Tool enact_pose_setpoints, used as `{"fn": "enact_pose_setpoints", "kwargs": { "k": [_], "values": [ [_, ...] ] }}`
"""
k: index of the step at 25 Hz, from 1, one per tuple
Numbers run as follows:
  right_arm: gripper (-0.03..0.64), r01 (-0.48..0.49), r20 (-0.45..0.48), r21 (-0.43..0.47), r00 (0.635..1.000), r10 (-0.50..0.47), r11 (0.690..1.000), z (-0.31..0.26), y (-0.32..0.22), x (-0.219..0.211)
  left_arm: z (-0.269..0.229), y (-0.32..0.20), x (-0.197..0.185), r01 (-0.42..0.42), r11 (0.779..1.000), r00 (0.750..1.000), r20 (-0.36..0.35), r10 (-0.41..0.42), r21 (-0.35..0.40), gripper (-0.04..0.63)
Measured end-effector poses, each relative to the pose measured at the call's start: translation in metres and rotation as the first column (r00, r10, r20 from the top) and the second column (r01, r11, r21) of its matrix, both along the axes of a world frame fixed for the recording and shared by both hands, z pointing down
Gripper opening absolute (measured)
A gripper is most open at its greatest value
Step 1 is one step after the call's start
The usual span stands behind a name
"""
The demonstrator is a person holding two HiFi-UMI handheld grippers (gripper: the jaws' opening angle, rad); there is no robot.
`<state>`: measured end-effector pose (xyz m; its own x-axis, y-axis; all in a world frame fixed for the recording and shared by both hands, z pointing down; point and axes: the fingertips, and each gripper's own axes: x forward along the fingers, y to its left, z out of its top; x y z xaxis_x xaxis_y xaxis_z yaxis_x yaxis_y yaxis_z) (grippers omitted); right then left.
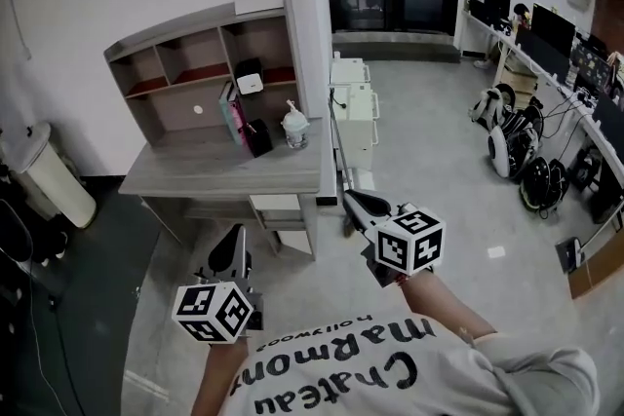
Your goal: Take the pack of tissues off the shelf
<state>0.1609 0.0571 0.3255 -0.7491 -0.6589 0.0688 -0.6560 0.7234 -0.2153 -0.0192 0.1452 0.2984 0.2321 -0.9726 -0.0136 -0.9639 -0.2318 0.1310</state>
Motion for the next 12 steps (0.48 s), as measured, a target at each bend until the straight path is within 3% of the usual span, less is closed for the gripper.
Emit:
{"fn": "enact_pose_setpoints", "kwargs": {
  "k": [12],
  "values": [
    [0.012, 0.016, -0.039, -0.05, 0.999, -0.018, 0.999, 0.026, -0.027, -0.06, 0.027, -0.027, -0.059, 0.008, 0.999, 0.999, -0.049, -0.01, -0.043, 0.018]
  ]
}}
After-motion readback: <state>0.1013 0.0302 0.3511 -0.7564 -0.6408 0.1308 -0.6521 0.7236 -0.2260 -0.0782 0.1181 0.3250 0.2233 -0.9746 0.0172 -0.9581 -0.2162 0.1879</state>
